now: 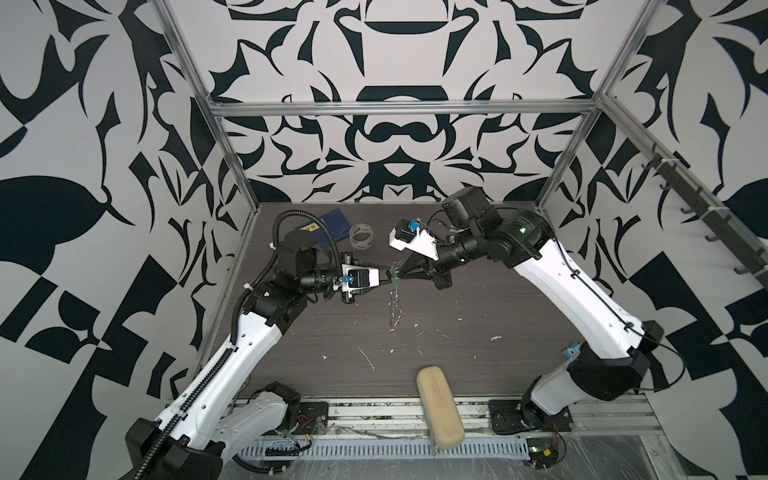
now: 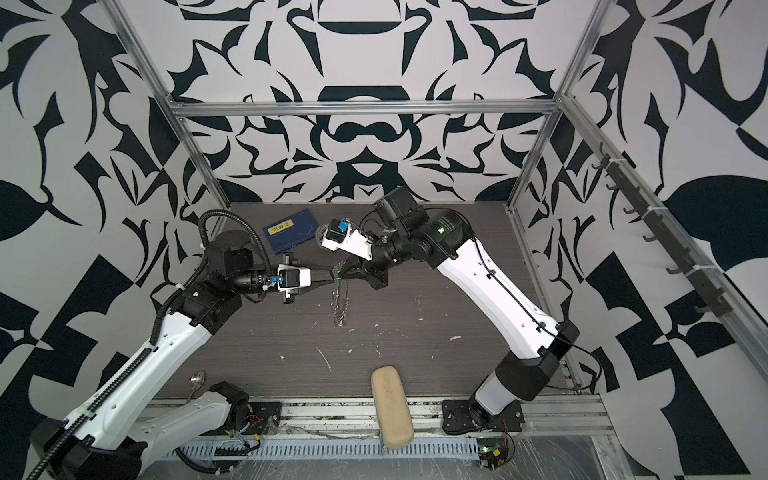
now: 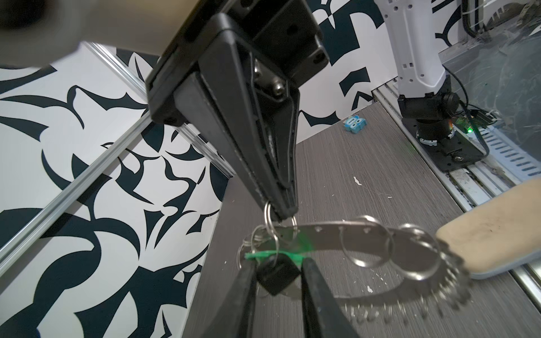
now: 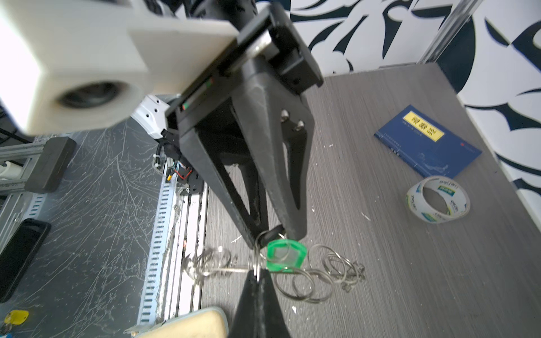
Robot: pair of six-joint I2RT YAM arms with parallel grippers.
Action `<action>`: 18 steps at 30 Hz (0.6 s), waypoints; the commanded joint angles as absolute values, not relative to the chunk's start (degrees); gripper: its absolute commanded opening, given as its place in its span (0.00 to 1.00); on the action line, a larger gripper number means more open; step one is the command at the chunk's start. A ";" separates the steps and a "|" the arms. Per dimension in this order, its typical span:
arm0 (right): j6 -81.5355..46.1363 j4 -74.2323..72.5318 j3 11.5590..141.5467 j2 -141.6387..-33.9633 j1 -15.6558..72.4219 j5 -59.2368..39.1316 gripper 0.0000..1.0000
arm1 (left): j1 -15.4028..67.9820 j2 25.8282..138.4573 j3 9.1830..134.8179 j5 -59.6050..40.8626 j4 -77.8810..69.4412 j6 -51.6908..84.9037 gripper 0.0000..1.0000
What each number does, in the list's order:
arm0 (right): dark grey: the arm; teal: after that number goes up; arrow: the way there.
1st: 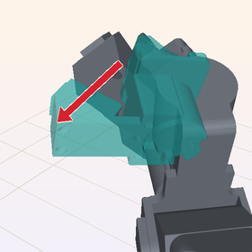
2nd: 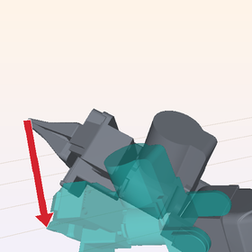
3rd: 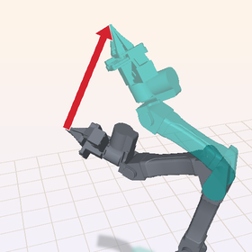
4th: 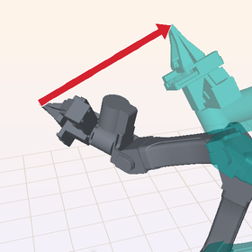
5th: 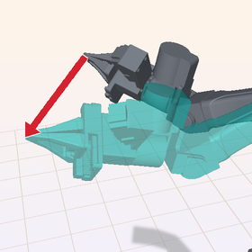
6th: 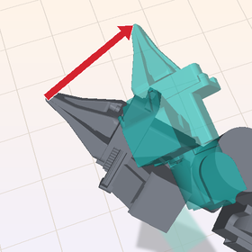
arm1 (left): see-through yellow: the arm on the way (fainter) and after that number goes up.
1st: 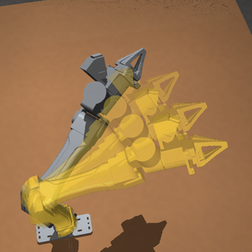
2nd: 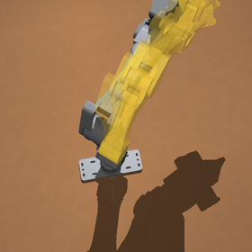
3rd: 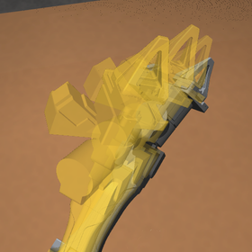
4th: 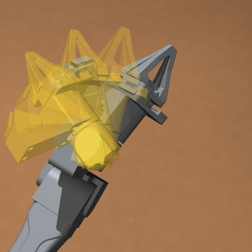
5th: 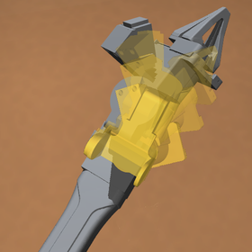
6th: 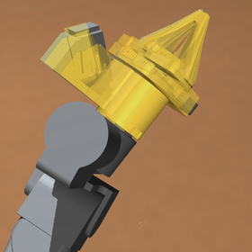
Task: Remove the keys from the keyring
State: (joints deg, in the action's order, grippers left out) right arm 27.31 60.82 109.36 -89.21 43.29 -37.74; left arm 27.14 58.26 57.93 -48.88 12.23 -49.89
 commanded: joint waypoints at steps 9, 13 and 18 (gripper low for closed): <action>26.77 54.75 109.03 -88.15 43.62 -41.03 0.00 | 27.85 58.00 60.36 -50.54 11.65 -48.72 0.40; 26.85 55.07 109.55 -88.26 43.59 -41.41 0.00 | 27.95 58.08 60.17 -49.65 11.69 -48.75 0.34; 26.98 55.89 109.28 -88.01 43.59 -41.48 0.00 | 27.95 58.08 60.51 -47.39 11.85 -49.60 0.21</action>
State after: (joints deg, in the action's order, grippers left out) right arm 27.14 57.78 108.44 -89.08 43.29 -39.51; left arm 27.77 58.26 59.02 -48.23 11.62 -48.90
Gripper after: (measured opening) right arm 0.043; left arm 0.225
